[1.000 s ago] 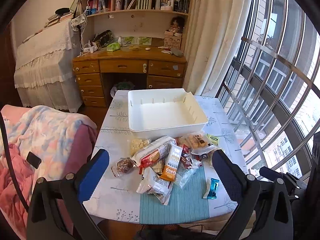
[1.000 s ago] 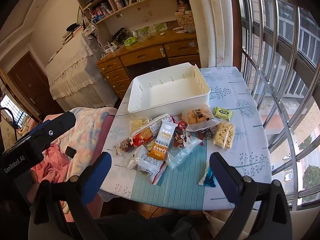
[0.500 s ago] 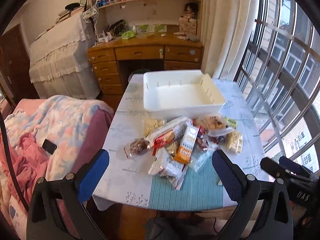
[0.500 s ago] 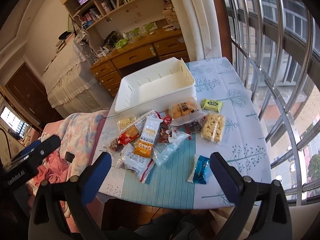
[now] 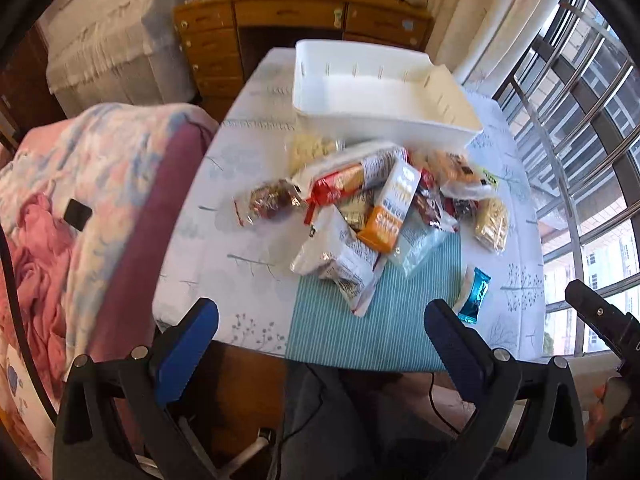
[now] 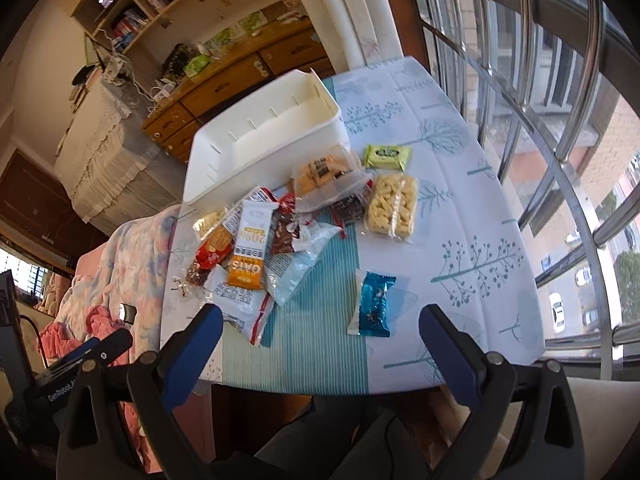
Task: Organize snacks
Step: 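Move both tools down toward the pile of snack packets, then grasp the white snack packet with the left tool while the right tool grasps the blue foil candy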
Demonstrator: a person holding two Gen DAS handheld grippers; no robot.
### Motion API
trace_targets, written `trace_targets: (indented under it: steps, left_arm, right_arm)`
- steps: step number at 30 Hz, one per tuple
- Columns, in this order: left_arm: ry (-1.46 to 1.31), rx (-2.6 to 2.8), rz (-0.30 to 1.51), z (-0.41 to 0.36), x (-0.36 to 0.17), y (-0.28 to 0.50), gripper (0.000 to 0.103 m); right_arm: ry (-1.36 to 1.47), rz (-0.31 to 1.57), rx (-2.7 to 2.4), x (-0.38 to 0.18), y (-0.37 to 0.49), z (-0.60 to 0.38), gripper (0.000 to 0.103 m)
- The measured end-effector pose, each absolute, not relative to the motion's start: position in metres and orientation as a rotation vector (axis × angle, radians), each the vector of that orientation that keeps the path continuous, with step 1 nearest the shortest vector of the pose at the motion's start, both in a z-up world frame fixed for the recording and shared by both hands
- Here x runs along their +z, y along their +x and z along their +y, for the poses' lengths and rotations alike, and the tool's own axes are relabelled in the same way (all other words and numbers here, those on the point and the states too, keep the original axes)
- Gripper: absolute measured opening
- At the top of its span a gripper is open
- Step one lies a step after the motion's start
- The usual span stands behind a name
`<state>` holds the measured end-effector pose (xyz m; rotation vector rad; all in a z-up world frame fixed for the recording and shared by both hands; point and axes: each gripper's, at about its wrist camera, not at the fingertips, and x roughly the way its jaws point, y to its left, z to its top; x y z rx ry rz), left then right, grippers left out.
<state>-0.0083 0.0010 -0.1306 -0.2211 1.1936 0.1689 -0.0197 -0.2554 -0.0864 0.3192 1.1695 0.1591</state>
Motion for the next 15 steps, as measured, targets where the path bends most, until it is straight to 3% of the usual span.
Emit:
trace_targets:
  steps: [15]
  left_arm:
    - [-0.418,0.023,1.433,0.025,-0.213,0.053,0.102]
  right_arm:
    - [0.535,1.529,-0.012,-0.168,0.008,-0.266,0.091]
